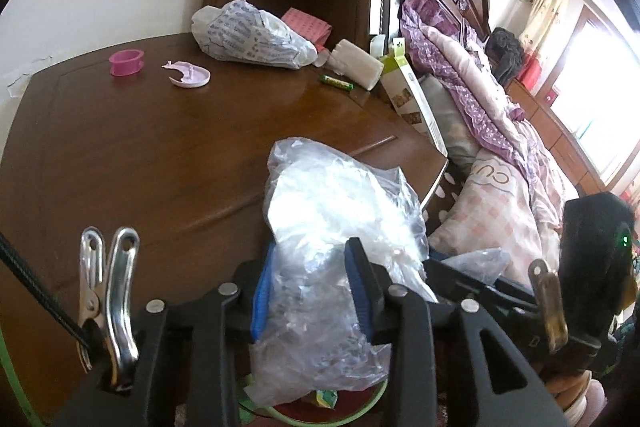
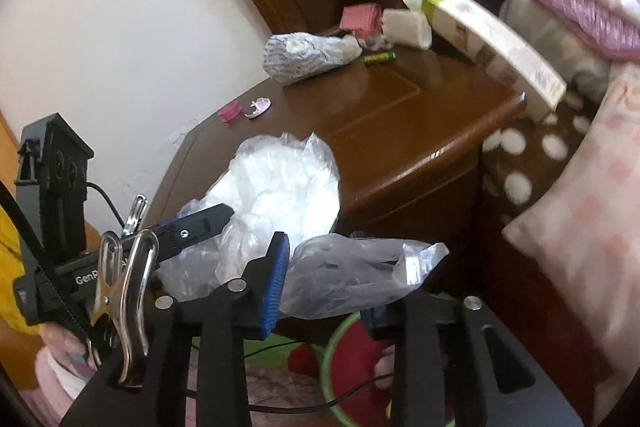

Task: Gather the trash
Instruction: 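Carry the clear plastic bag down over the red bucket with both grippers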

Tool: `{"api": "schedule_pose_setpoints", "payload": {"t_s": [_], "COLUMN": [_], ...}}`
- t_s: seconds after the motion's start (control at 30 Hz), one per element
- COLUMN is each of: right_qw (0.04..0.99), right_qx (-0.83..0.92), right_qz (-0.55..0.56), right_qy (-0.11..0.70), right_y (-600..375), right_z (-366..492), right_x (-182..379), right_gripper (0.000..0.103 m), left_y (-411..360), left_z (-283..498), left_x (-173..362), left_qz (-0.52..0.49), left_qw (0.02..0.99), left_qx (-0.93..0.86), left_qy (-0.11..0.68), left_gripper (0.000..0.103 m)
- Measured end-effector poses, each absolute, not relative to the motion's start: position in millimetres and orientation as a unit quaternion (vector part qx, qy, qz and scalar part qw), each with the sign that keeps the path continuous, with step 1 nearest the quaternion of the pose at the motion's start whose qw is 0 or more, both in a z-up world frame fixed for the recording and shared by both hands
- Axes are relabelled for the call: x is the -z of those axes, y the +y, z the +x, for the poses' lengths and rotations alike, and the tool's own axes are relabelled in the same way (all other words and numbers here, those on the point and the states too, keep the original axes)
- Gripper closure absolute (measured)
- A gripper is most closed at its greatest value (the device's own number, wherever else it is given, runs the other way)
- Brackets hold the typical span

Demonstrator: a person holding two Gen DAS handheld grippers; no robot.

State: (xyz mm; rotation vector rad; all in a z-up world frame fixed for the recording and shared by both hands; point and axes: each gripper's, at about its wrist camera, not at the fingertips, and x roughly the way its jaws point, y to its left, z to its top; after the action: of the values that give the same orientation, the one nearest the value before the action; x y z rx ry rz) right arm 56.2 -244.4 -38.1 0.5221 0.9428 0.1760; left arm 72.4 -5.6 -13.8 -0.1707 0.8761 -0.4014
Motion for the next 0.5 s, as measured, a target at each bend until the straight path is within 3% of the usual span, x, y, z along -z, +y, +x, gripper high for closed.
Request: {"api": "schedule_pose_setpoints", "payload": {"t_s": [0.37,0.47,0.5], "right_qw": [0.842,0.846,0.847], "right_qx": [-0.097,-0.107,-0.110], "right_qz": [0.296,0.295,0.295], "right_qy": [0.440,0.432,0.429], "right_y": [-241.4,-239.6,-240.0], "right_z": [56.9,48.3,45.2], "right_x": [57.0,54.5,53.5], "right_gripper": [0.071,0.085,0.088], "left_y": [-2.8,-4.0,-4.8], "left_z": [68.9,63.3,60.2], "left_x": [14.5,14.4,15.0], "left_qz": [-0.103,-0.105,-0.101], "left_qw": [0.872,0.869,0.871], "left_qx": [0.217,0.224,0.223], "left_qy": [0.426,0.428,0.427], "left_gripper": [0.062,0.065,0.072]}}
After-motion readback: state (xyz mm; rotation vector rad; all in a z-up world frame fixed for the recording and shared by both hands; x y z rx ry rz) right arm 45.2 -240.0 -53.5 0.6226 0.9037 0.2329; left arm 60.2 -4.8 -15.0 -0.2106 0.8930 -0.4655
